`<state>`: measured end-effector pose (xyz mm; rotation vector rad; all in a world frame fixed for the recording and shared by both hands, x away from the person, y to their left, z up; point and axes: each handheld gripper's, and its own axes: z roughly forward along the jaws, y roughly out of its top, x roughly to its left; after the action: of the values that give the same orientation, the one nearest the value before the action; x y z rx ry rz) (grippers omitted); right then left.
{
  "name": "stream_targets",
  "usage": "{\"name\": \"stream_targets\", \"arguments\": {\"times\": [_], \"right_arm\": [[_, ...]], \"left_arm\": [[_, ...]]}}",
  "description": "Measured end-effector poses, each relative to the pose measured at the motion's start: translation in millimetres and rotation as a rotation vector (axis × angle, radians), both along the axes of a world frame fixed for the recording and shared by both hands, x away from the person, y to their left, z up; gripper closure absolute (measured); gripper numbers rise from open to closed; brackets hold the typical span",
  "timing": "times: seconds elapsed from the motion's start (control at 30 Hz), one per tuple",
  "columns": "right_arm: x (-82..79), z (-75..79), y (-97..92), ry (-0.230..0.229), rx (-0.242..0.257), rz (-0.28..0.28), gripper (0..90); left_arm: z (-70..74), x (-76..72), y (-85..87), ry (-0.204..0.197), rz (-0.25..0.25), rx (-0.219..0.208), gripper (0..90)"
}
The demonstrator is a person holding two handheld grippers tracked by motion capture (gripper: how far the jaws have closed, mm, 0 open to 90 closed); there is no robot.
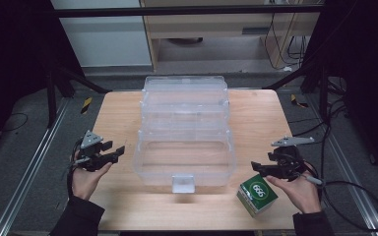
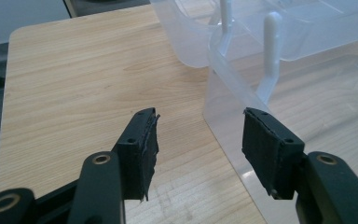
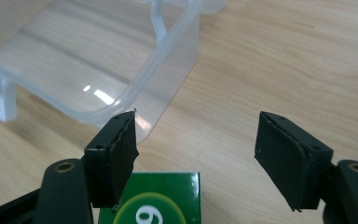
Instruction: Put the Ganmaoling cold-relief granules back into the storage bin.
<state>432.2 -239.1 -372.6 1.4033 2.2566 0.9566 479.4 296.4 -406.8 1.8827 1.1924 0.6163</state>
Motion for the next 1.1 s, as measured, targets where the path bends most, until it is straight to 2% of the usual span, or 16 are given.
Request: {"name": "stream_targets", "arguments": {"times": [0.1, 0.2, 0.23, 0.53, 0.8, 0.9, 1.1], "right_arm": [[-4.7, -0.1, 1.3, 0.040, -0.023, 0.008, 28.7], [-6.0, 0.0, 2.6, 0.059, -0.037, 0.018, 27.3], [-7.1, 0.3, 4.0, 0.079, -0.048, 0.024, 25.6], [-12.5, 0.6, 10.5, 0.115, -0.094, 0.047, 21.9], [-17.8, -11.8, 21.9, 0.192, -0.154, 0.073, 16.1], [-18.7, -13.5, 24.5, 0.207, -0.167, 0.080, 15.7], [-16.5, -18.7, 30.0, 0.265, -0.202, 0.097, 9.2]], "left_arm": [[-0.4, 1.1, 4.3, 0.003, 0.012, -0.002, 43.2], [-1.1, 1.5, 6.8, 0.005, 0.022, -0.002, 42.8], [-1.2, 1.9, 9.7, 0.000, 0.034, 0.005, 42.5], [-3.4, 3.5, 16.7, -0.002, 0.060, 0.015, 40.8], [-7.1, 4.7, 20.4, -0.003, 0.076, 0.022, 40.1], [-6.8, 4.8, 21.4, -0.005, 0.078, 0.021, 40.4], [-5.5, 3.8, 23.1, -0.008, 0.084, 0.023, 41.0]]}}
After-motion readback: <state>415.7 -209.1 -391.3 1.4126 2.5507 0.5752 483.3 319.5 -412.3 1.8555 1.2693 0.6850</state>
